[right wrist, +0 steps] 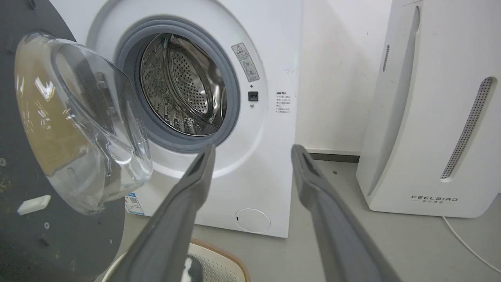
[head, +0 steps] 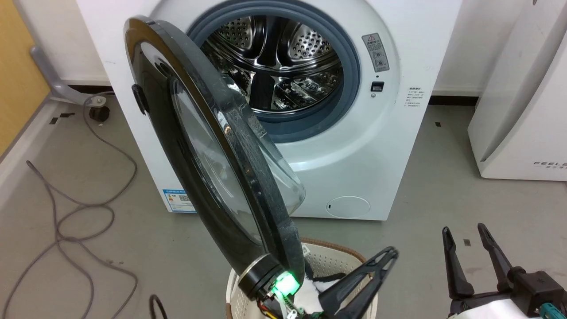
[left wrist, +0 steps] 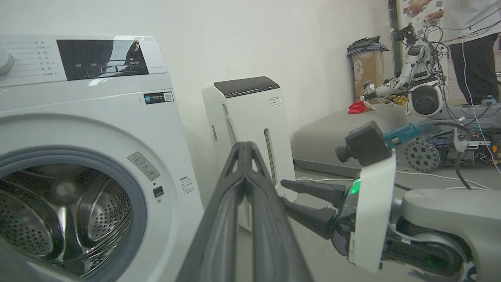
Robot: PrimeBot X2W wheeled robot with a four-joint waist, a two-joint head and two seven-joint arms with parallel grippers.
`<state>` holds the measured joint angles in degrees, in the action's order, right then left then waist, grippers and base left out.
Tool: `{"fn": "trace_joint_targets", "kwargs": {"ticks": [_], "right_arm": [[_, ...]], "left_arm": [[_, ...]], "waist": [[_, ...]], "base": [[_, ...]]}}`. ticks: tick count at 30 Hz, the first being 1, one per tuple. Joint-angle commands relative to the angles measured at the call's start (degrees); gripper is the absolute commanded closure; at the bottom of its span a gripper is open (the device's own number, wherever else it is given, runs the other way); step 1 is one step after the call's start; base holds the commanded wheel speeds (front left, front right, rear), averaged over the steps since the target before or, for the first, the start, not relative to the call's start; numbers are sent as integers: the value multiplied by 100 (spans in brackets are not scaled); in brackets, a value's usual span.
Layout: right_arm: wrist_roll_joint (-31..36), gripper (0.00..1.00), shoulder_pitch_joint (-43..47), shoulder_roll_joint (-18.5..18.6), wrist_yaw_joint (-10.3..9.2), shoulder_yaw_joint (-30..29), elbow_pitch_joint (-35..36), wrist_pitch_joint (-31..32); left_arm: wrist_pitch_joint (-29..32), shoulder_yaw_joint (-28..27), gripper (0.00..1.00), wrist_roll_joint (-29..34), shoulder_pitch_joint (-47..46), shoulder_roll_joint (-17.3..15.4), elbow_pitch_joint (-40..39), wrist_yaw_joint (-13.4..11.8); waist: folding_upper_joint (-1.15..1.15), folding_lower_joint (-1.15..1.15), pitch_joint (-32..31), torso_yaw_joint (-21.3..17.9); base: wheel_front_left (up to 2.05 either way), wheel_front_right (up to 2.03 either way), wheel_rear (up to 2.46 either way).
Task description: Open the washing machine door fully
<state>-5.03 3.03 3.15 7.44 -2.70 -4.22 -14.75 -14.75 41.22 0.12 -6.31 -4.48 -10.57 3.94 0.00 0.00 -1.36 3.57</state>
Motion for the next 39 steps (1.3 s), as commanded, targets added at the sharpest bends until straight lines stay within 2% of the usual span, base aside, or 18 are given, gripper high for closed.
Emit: {"fn": "trace_joint_targets", "kwargs": {"ticks": [1, 14, 25, 32, 39], "right_arm": [[28, 0, 42, -27, 5, 17, 12, -25], [57, 0, 3, -27, 5, -37, -24, -25], [18, 0, -69, -27, 5, 1, -75, -25], [30, 0, -41, -27, 5, -49, -54, -25], [-17, 0, -1, -27, 5, -63, -35, -25]], "left_arm": [[-25, -30, 100, -54, 83, -21, 158, -53], [-25, -556, 100, -288, 43, 56, 1241, -359], [-25, -837, 100, -404, -169, 110, 2023, -335], [-25, -878, 100, -418, -158, 135, 2075, -342], [-25, -961, 100, -399, 75, 144, 1818, -414]], "waist": [[0, 0, 21, -13], [0, 0, 176, -35], [0, 0, 241, 132], [0, 0, 248, 358], [0, 0, 211, 818]], "base": [[0, 0, 0], [0, 0, 0], [0, 0, 0], [0, 0, 0], [0, 0, 0]]}}
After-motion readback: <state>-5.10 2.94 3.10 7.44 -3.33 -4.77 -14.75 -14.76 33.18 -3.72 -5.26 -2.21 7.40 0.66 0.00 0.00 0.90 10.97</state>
